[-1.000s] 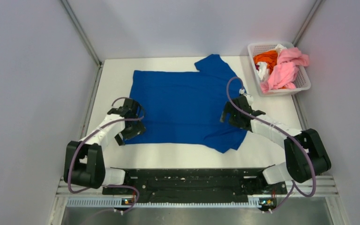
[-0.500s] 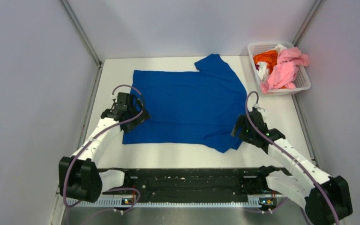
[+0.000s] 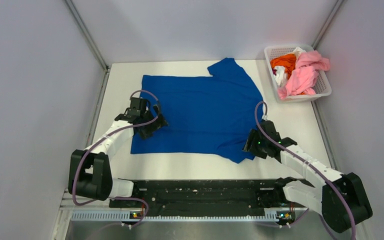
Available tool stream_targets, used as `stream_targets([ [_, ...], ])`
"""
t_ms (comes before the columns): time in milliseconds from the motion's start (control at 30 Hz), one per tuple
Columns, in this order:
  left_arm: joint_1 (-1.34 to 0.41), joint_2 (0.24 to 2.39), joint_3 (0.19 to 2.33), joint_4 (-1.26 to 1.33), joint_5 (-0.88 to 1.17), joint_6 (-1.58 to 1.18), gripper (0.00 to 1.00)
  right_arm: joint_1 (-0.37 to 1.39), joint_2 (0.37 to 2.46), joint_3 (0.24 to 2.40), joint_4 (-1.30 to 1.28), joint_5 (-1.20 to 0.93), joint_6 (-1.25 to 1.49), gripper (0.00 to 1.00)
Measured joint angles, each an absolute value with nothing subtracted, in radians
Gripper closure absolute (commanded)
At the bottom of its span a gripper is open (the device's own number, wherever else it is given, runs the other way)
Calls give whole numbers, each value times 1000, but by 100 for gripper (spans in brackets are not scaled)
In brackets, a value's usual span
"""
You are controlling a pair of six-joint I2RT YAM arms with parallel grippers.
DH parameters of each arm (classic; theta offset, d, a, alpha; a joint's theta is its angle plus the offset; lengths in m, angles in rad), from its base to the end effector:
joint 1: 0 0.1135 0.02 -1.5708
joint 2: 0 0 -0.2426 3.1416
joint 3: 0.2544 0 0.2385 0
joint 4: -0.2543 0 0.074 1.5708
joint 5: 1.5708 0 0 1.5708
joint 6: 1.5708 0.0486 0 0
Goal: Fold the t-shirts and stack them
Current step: Flatten out the tshirt
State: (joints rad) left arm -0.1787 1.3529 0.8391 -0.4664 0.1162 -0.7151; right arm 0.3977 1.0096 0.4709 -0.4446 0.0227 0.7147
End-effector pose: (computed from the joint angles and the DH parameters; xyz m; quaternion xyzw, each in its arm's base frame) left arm 0.2609 -0.0529 0.1876 -0.2368 0.9254 -0.1757 0.2380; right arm 0.1735 0.0717 0.1500 0.1543 0.9446 0.1437 0.2517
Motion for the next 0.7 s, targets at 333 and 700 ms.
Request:
stream_targets([
  [333,-179,1405,836,-451,117,-707,1,459,1090,508,-422,29,694,100],
  [700,-179,1448,835,-437,115,-707,1,700,1029,657,-653,91,641,100],
])
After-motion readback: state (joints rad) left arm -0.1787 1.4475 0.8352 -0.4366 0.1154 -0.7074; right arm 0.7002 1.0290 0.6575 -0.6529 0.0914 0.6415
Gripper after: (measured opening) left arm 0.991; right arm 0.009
